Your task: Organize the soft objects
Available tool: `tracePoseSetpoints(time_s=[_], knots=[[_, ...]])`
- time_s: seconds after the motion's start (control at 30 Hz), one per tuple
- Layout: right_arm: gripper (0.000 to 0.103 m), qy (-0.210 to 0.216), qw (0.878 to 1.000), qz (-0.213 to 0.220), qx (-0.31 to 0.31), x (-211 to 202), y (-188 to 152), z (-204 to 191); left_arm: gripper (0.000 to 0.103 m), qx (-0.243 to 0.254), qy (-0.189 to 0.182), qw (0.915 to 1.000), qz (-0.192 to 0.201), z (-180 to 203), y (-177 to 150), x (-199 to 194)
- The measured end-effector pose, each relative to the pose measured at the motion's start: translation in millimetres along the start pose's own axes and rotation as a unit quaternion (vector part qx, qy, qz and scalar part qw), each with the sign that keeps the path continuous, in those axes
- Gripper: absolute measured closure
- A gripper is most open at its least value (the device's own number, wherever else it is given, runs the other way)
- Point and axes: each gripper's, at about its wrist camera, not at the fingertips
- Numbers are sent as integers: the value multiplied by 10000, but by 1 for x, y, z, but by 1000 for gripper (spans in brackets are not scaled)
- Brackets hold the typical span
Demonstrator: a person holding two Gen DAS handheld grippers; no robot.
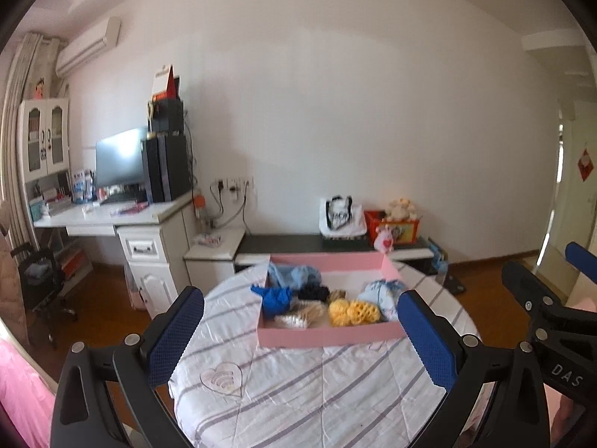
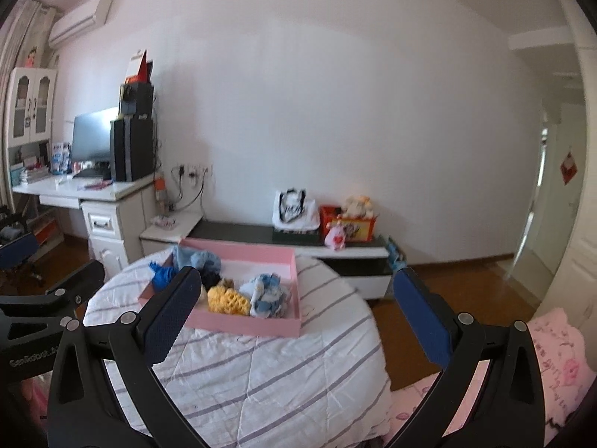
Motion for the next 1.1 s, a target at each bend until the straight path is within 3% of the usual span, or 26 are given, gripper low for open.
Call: tracePoseSetpoints(time_s=[0.37,1.1], knots=[[0,-176,9983,546,28,-39,12,4,0,8,2,9988,498,4,-10,-47],[0,-206,9946,1014,98,-75,15,-1,0,-89,129,9958,902,9,-19,-78]])
Point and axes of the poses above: each gripper's, at about its wrist camera, not at the fingertips, and x roughly the way its jaws point, z to its right, y to its top, and after that the axes turned 4 degrees about y, right-handed
